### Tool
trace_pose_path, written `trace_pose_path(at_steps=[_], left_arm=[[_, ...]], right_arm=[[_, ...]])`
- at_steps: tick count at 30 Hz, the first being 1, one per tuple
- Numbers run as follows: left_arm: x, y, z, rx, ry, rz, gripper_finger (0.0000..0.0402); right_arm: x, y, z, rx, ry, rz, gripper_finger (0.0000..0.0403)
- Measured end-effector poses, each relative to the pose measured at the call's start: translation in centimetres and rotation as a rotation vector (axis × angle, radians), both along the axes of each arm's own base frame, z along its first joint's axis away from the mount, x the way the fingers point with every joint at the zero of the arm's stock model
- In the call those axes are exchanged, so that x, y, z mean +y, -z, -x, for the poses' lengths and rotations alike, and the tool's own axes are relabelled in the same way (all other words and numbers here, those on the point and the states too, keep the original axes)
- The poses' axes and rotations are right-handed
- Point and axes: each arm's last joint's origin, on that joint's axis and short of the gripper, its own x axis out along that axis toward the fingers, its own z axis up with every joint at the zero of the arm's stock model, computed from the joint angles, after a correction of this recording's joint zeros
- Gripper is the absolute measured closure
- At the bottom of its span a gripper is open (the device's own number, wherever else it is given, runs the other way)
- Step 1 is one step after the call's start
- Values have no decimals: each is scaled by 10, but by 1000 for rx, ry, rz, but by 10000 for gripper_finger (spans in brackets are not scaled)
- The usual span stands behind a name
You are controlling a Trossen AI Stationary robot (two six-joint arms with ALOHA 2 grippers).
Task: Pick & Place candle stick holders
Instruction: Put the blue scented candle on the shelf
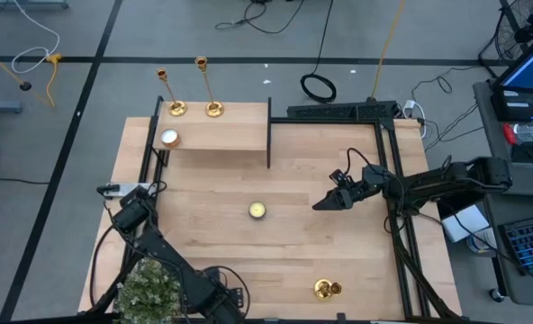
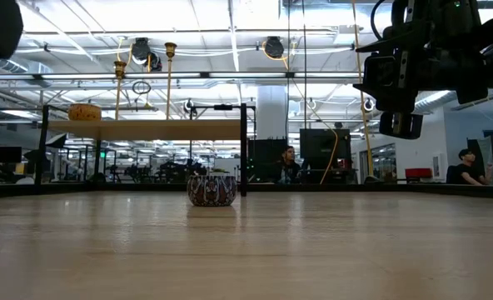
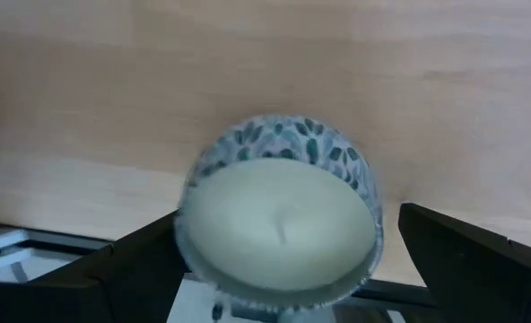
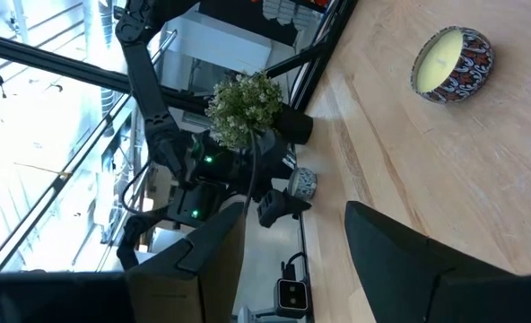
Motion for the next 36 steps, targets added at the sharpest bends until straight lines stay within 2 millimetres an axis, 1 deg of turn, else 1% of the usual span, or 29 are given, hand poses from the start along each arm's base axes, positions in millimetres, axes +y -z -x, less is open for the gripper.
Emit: trace_pose_path(at_steps=[2,7,10,15,18,21,23,26,29,31,36], left_arm=[[0,3,0,-12,-6,10,5],[1,3,-1,-9,-14,-2,11],[2,3,-2,-12,-17,3,34],[2,3,-3,-19,-18,7,87],[2,2,-3,-22,-19,10,107],[4,-4,-3,-29,-23,16,107],[7,-9,-4,-36,-28,14,98],[17,-20,-5,-56,-38,-18,87],[33,-36,-8,-80,-41,-54,94],[46,-47,-13,-107,-37,-65,108],[88,-71,-28,-167,8,-83,110]], right_arm=[[0,0,0,0,0,0,211],[0,0,0,-1,0,0,211],[0,0,0,-1,0,0,211],[0,0,0,-2,0,3,211],[0,0,0,-2,0,4,211],[0,0,0,-3,0,5,211],[0,0,0,-3,0,5,211],[0,0,0,-3,0,6,211],[0,0,0,-3,0,6,211],[0,0,0,-3,-1,6,211],[0,0,0,-3,0,5,211]])
